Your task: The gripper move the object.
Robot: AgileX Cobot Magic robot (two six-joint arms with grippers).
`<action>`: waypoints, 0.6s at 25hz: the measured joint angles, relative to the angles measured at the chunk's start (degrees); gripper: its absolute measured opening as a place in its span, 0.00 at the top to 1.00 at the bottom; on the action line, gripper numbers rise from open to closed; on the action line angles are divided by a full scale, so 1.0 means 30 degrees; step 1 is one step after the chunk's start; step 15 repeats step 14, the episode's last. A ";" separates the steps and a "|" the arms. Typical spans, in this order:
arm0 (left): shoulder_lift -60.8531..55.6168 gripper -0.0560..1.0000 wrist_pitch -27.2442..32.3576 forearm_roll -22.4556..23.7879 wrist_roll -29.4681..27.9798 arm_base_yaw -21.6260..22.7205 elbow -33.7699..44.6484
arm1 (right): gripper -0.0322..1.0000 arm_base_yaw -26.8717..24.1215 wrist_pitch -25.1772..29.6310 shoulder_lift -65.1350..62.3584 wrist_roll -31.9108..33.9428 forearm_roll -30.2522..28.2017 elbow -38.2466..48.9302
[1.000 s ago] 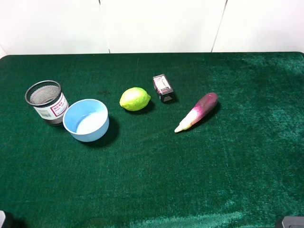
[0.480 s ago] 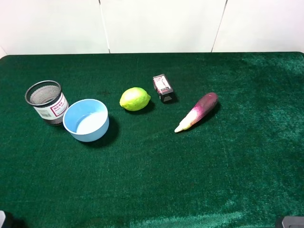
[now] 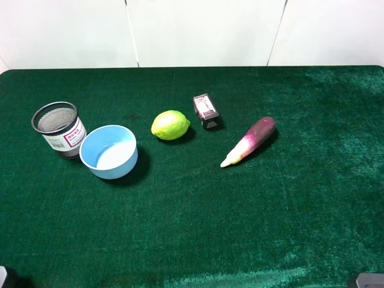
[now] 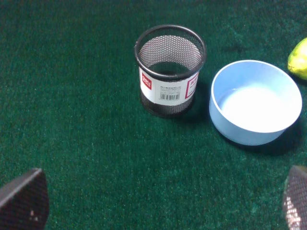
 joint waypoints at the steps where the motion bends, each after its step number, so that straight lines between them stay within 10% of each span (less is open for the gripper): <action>1: 0.0000 0.01 0.0000 0.0000 0.0000 0.0000 0.0000 | 0.30 0.0000 0.0000 0.0000 0.0000 0.0000 0.0000; 15: 0.0000 0.01 0.0000 0.0000 0.0000 0.0000 0.0000 | 0.30 0.0000 -0.0005 0.0000 0.0000 0.0000 0.0000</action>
